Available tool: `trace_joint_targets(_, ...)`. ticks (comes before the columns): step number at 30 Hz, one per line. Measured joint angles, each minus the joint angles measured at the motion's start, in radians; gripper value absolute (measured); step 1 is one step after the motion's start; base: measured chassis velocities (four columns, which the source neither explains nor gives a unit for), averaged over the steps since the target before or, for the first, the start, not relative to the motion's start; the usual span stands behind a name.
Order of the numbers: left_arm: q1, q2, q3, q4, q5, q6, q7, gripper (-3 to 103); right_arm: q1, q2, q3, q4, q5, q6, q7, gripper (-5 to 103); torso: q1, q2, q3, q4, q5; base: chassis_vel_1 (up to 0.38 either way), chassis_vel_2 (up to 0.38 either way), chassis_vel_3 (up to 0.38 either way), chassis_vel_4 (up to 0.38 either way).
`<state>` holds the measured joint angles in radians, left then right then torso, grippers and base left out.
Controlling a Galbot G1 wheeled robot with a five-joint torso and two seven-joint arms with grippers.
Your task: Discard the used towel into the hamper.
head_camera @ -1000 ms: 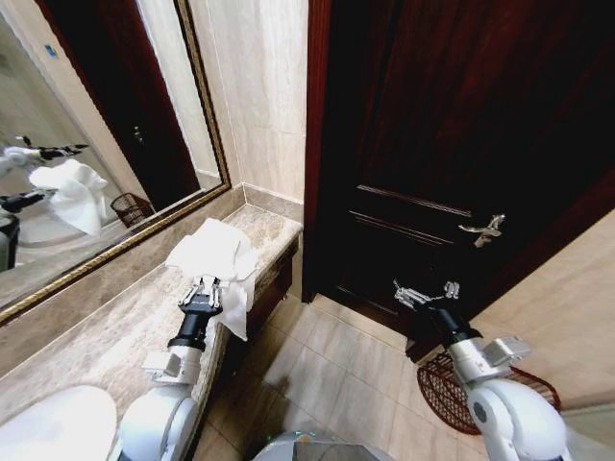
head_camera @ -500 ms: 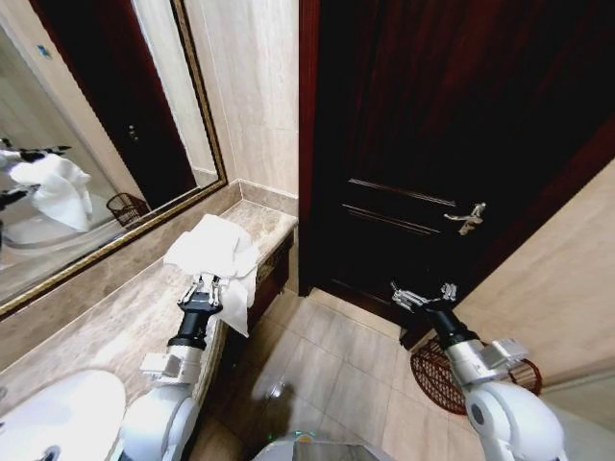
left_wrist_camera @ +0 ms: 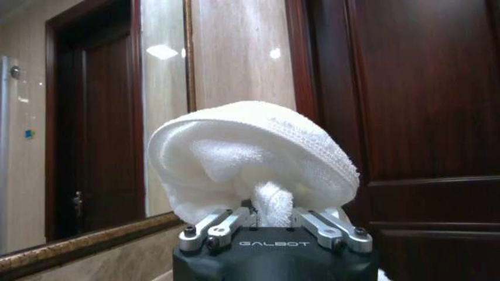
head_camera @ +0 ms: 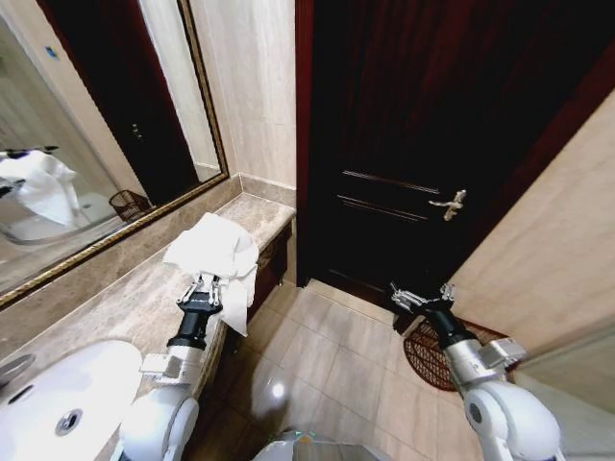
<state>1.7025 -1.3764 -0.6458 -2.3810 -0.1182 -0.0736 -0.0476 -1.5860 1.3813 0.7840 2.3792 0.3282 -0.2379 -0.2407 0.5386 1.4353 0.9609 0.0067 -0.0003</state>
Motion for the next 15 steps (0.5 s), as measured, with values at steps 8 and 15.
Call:
trace_joint_targets(8,0.001,0.001,-0.002,0.002,0.001,-0.008,0.000,12,0.000,0.001,-0.001,0.000,-0.002,0.000,-0.003,100,0.000,0.000,0.000,0.0000,0.0003,0.018,-0.154,-0.134,0.016)
trace_joint_targets(15,0.000,0.000,0.002,0.007,0.004,-0.014,0.000,12,-0.004,0.000,0.000,-0.001,-0.002,0.001,-0.006,100,0.000,0.000,0.000,-0.0003,0.0004,-0.008,-0.186,-0.192,-0.002)
